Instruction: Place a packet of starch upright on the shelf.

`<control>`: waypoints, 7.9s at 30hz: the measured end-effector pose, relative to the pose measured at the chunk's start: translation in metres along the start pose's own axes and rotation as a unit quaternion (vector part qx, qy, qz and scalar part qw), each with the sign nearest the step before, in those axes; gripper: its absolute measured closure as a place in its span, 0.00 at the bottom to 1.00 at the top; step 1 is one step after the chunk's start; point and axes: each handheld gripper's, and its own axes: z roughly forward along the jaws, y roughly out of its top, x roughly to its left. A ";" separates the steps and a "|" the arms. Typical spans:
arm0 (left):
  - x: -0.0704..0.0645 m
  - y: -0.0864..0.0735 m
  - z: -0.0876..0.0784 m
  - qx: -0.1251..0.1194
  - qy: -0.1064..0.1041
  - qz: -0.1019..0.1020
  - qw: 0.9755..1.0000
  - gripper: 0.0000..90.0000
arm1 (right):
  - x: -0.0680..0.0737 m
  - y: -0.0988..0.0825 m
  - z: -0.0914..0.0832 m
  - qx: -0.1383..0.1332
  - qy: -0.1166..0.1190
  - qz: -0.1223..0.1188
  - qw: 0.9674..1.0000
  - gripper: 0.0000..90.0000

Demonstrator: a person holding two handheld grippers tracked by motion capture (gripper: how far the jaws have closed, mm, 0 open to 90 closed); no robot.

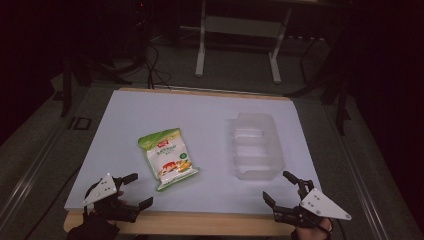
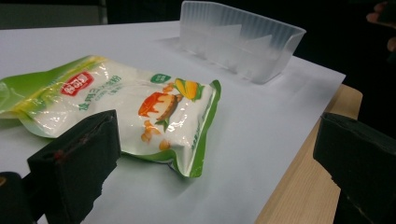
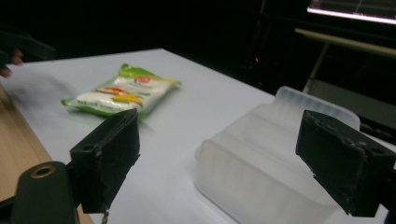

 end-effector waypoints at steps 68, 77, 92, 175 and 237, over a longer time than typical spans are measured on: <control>0.133 0.033 0.102 0.200 0.117 -0.047 0.972 0.53 | 0.010 -0.005 0.010 0.026 0.052 -0.009 0.998 0.15; 0.112 0.042 0.113 0.252 0.147 0.004 0.957 0.87 | 0.010 -0.004 0.012 0.028 0.057 -0.006 0.998 0.15; 0.096 0.074 0.094 0.188 0.134 0.010 0.973 0.90 | 0.008 -0.001 0.009 0.020 0.044 -0.018 0.999 0.15; -0.062 0.192 0.068 0.009 -0.051 0.102 0.993 0.92 | 0.010 0.089 0.142 0.073 0.159 0.086 0.981 0.48; 0.014 0.043 0.063 -0.025 0.001 0.005 1.000 0.00 | -0.152 0.118 0.129 0.064 0.009 0.103 0.993 0.97</control>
